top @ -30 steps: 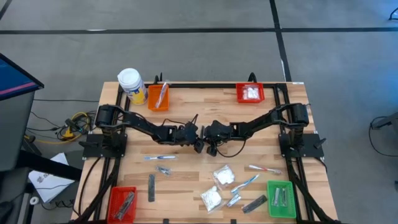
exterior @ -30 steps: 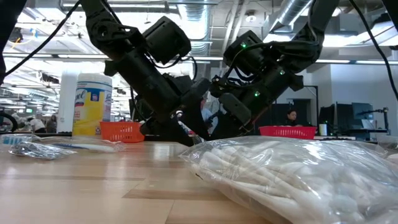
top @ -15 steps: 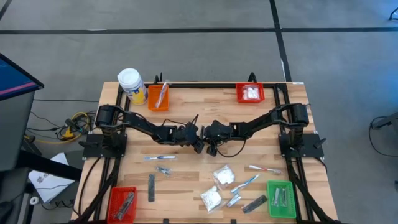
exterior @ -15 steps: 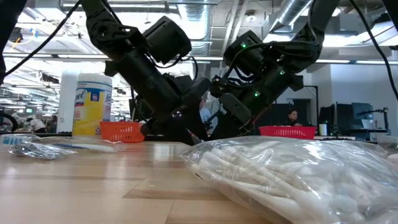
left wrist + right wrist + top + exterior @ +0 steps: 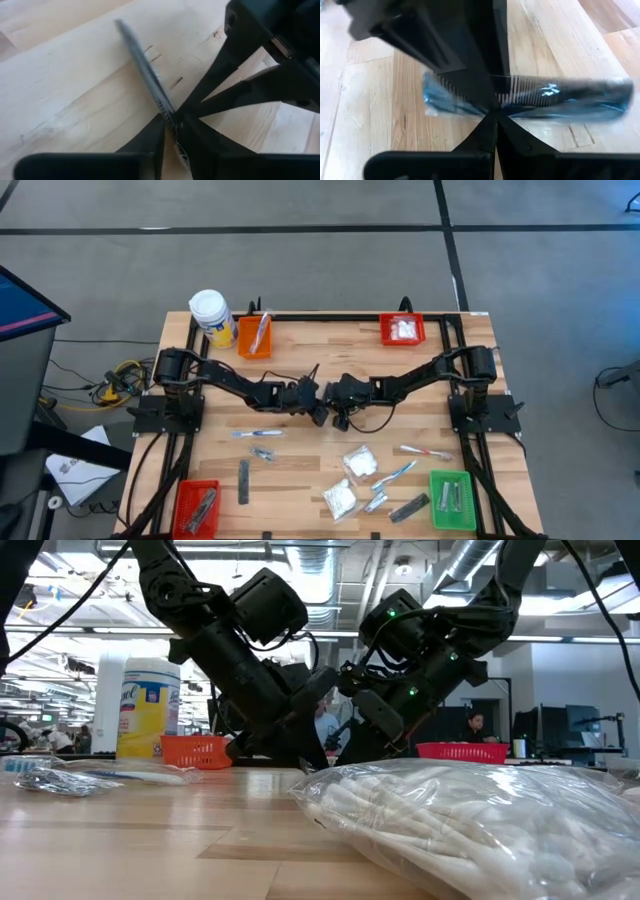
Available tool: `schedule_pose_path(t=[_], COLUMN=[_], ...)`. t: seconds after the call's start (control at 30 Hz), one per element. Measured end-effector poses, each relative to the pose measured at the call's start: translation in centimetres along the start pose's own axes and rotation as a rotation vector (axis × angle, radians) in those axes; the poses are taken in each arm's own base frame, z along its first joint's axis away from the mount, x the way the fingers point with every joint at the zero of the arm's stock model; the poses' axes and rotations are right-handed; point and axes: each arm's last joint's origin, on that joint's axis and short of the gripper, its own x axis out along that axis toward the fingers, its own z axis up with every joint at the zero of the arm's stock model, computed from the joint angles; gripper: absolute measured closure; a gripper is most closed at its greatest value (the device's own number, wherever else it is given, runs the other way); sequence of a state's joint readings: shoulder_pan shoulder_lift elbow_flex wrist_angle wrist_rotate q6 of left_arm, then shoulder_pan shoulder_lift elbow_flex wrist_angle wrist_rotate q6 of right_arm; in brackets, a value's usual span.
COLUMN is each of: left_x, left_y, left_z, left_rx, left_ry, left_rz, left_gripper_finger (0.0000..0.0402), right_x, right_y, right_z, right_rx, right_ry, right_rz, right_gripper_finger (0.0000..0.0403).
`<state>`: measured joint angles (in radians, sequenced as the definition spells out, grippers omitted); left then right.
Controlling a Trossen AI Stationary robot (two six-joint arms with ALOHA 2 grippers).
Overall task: Pick & Place Travel size toiletries
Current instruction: Put the top comb into the bottom red bin
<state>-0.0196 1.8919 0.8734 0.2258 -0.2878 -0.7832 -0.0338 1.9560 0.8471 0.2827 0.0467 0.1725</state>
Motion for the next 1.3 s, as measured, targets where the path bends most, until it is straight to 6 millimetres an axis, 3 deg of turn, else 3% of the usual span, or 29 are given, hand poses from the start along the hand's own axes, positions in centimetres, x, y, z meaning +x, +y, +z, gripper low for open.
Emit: schedule_pose_path(t=[0.2,0.57,0.9,1.13,1.3], left_x=[0.0,-0.9,-4.9,-8.9,-10.7], left_y=[-0.1,-0.2,-1.1,-1.4,-1.6], left_z=[0.1,0.5,1.0,0.5,0.2], left_rx=[0.022,0.045,0.101,0.139,0.149], left_ry=[-0.005,-0.012,-0.186,-0.340,-0.429], left_rz=[-0.010,-0.013,0.039,0.084,0.082], left_gripper_finger=[0.0395,0.0396,0.0397,0.0397,0.0397], right_x=[0.0,-0.1,-0.3,-0.3,-0.3], right_y=[0.0,0.8,3.0,3.2,3.3], right_z=[0.0,0.1,0.7,0.8,0.9], right_rx=[-0.023,-0.074,-0.159,-0.152,-0.124], right_ry=[-0.001,-0.019,-0.041,-0.037,-0.043], right_rz=[0.000,0.010,0.074,0.123,0.159], right_gripper_finger=[0.0403,0.0403,0.0397,0.0340,0.0305])
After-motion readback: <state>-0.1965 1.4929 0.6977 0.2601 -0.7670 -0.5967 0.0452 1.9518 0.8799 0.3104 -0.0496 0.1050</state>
